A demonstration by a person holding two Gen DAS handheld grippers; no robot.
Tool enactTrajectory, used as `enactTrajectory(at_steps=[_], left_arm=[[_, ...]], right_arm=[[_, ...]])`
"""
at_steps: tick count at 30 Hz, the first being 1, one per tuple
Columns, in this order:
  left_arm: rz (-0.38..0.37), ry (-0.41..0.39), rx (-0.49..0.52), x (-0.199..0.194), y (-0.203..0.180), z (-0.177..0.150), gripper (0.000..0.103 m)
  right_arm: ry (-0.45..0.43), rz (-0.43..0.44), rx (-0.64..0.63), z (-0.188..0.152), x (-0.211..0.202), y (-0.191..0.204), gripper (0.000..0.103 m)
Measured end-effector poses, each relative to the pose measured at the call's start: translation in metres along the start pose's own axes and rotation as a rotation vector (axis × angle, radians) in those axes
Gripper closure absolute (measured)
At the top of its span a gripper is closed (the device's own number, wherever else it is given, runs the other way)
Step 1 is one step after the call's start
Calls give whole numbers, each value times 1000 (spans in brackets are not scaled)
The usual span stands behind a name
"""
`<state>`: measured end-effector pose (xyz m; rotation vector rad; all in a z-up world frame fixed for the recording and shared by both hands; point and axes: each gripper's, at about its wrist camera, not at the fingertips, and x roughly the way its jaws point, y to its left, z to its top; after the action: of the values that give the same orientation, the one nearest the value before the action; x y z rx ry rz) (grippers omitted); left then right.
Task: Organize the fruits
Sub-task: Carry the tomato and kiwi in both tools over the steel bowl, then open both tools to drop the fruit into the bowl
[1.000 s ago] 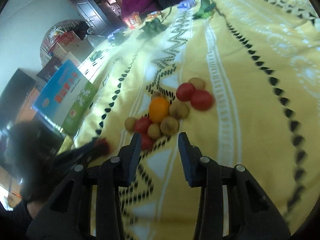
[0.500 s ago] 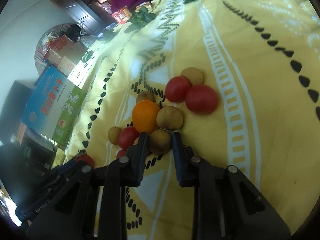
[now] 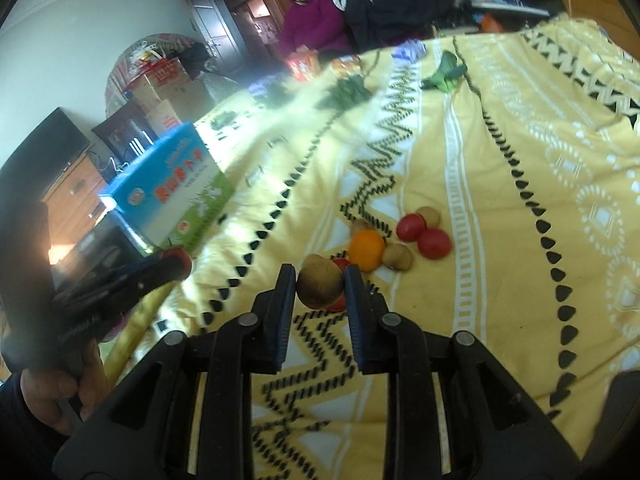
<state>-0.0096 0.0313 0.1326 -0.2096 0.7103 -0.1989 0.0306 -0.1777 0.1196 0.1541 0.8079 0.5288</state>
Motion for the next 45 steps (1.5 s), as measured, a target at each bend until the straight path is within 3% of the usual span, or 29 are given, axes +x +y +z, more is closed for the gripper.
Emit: enactTrajectory(at_steps=[6,11,21,28,34,38,45], left_arm=[[26,-81,-9,-51,10,14,76],[81,-146,-53,-98,42,21,76],[293,-260,-221,-204,165,7,76],[465,-293,-405,-267,274,-32,76],[542,-283,-526,-291,334,-63,76],[563,-254,-566,-292,352,-81,76],[575,-208,-625,-287,372,-104,76]], right_arm=[[-29,11,-41,12,-17,31,78],[-69,41,-110,28,-33,77,78],[-68,192,-285,44,-16,208,78],[8,361,-419,31,24,334,78],[105,474,-504,5,60,426,78],[203,504,-527,-20,89,458,78],[333,514,-515,-44,129,476,77]])
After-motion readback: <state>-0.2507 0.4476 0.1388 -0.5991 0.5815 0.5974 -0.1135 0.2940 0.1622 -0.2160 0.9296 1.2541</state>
